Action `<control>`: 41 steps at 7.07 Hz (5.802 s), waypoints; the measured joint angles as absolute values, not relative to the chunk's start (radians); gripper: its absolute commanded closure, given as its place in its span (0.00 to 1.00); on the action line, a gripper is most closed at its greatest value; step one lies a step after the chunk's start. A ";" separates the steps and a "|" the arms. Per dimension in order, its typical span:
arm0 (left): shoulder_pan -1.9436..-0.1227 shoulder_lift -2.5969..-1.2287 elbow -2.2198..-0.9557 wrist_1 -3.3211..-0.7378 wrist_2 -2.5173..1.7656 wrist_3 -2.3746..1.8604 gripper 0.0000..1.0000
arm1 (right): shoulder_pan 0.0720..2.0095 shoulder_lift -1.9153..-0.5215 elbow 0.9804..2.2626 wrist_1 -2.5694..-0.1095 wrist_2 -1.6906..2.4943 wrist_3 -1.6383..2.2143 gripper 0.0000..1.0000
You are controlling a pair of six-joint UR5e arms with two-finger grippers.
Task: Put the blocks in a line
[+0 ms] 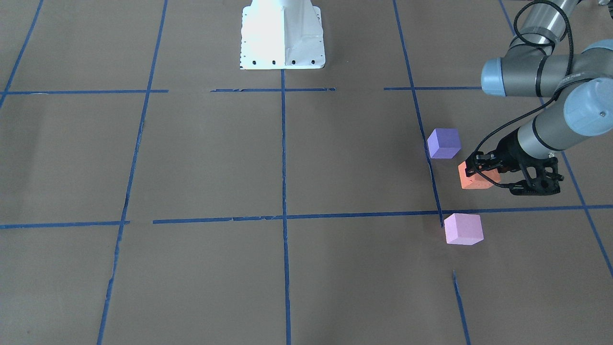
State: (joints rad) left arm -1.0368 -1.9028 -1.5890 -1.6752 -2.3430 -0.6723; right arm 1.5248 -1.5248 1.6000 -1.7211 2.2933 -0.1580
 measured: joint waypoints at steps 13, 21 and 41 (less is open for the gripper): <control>-0.962 -1.909 -1.462 -1.851 -2.347 -0.724 0.96 | 1.525 -1.525 1.600 -1.721 2.293 -0.158 0.00; -0.946 -1.910 -1.464 -1.853 -2.347 -0.731 0.00 | 1.525 -1.525 1.600 -1.721 2.293 -0.158 0.00; -1.561 -1.591 -1.475 -1.731 -2.361 0.127 0.00 | 1.525 -1.525 1.600 -1.721 2.293 -0.158 0.00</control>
State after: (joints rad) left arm -1.5607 -1.5910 -1.4748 -1.7315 -2.3614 0.1270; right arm 1.5248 -1.5248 1.6004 -1.7211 2.2933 -0.1580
